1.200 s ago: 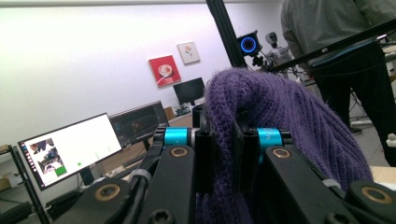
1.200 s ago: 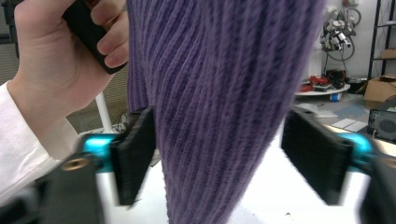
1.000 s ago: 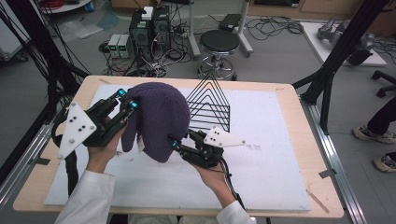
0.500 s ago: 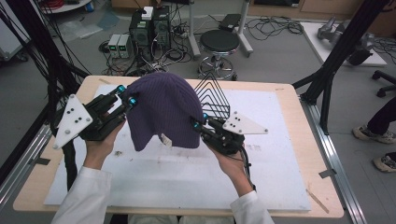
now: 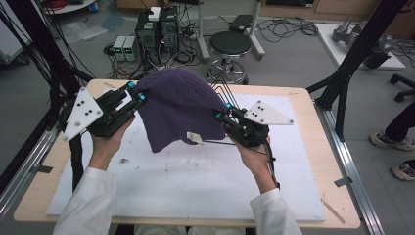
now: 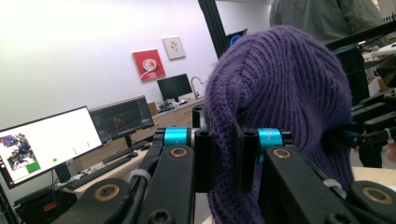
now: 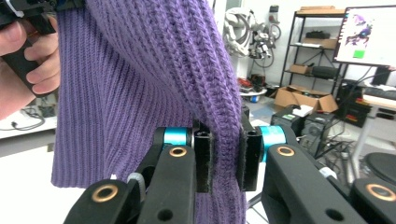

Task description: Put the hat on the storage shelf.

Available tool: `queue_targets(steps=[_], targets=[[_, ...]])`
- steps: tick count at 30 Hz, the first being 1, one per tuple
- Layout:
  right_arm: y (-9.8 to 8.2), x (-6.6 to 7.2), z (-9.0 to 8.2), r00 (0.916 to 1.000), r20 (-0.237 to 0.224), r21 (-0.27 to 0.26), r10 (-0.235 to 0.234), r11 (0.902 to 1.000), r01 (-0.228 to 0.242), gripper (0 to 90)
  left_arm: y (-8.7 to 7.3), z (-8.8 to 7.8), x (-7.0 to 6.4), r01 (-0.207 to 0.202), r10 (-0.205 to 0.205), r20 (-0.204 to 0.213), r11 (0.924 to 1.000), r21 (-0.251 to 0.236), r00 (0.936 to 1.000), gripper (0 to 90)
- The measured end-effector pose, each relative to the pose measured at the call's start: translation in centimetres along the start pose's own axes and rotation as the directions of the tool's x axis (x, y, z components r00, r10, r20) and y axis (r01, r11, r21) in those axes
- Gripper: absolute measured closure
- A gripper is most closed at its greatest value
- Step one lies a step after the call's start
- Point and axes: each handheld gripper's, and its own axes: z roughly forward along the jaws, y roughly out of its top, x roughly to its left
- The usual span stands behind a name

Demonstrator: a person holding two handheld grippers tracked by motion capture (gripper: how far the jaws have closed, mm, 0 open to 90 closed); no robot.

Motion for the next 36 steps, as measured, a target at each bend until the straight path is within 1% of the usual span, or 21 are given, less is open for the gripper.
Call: queue_targets(steps=[4,7,9,12,15,16,18,19,21,24,27,29,32,33,34,35,36], targets=[[0.8,-0.6,0.0,0.9996,0.025,-0.001,-0.011,0.9999,0.011,81.1,0.0,0.8,0.5,-0.007,0.007,-0.006,1.0,-0.003,1.0,81.9],[1.4,-1.1,0.1,0.9988,0.042,-0.001,-0.025,0.9997,0.025,81.0,0.1,1.3,0.8,-0.001,0.001,-0.006,1.0,0.0,1.0,81.9],[1.7,-1.3,0.2,0.9987,0.046,-0.004,-0.024,0.9997,0.024,80.9,0.2,1.7,1.1,0.008,-0.008,0.0,1.0,-0.002,1.0,81.9],[2.1,-1.6,0.2,0.9979,0.055,-0.006,-0.035,0.9994,0.035,80.8,0.6,2.3,1.6,-0.007,0.006,0.005,0.9999,0.008,1.0,81.9],[2.4,-1.9,0.4,0.9971,0.064,-0.011,-0.041,0.9991,0.041,80.7,1.0,3.1,2.1,-0.006,0.006,0.008,0.9999,0.016,0.9999,81.9],[2.6,-2.1,0.5,0.996,0.074,-0.014,-0.05,0.9986,0.051,80.7,1.1,3.4,2.3,-0.006,0.006,0.008,0.9998,0.017,1.0,81.9],[2.9,-2.3,0.6,0.9946,0.089,-0.022,-0.054,0.9982,0.056,80.6,1.2,4.0,2.6,-0.014,0.014,0.004,0.9996,0.024,0.9999,81.9],[3.0,-2.6,0.7,0.9933,0.098,-0.029,-0.061,0.9975,0.064,80.5,1.2,4.3,2.8,-0.015,0.014,0.004,0.9995,0.027,0.9999,81.9],[3.2,-2.9,0.9,0.9913,0.117,-0.031,-0.06,0.9974,0.064,80.5,1.3,5.0,3.1,-0.016,0.016,0.002,0.9993,0.035,0.9999,81.9],[3.6,-3.4,1.0,0.9875,0.145,-0.041,-0.062,0.9968,0.069,80.4,1.3,5.8,3.4,-0.023,0.023,0.003,0.9992,0.033,0.9997,81.9],[4.0,-3.9,1.0,0.983,0.177,-0.058,-0.05,0.9964,0.061,80.4,1.6,6.7,3.6,-0.037,0.037,0.004,0.9989,0.028,0.9993,81.9],[4.2,-4.2,1.1,0.9805,0.19,-0.063,-0.051,0.9959,0.064,80.4,1.8,7.2,3.7,-0.042,0.042,0.002,0.9986,0.031,0.9991,81.9],[4.3,-4.4,1.2,0.975,0.214,-0.061,-0.058,0.9955,0.072,80.4,2.1,8.0,4.0,-0.035,0.035,-0.008,0.9988,0.035,0.9993,81.9],[4.4,-4.5,1.2,0.9719,0.228,-0.064,-0.061,0.995,0.077,80.4,2.1,8.2,4.0,-0.031,0.032,-0.01,0.9989,0.036,0.9994,81.9],[4.4,-4.5,1.2,0.9719,0.228,-0.064,-0.061,0.995,0.077,80.4,2.1,8.5,4.0,-0.025,0.025,-0.009,0.9991,0.033,0.9996,81.9],[4.4,-4.6,1.2,0.9702,0.234,-0.066,-0.063,0.9945,0.081,80.4,2.1,8.7,4.0,-0.017,0.017,-0.01,0.9994,0.031,0.9998,81.9],[4.4,-4.7,1.2,0.9673,0.247,-0.067,-0.056,0.9949,0.075,80.4,2.0,9.0,3.9,-0.011,0.012,-0.01,0.9997,0.023,0.9999,81.9]])
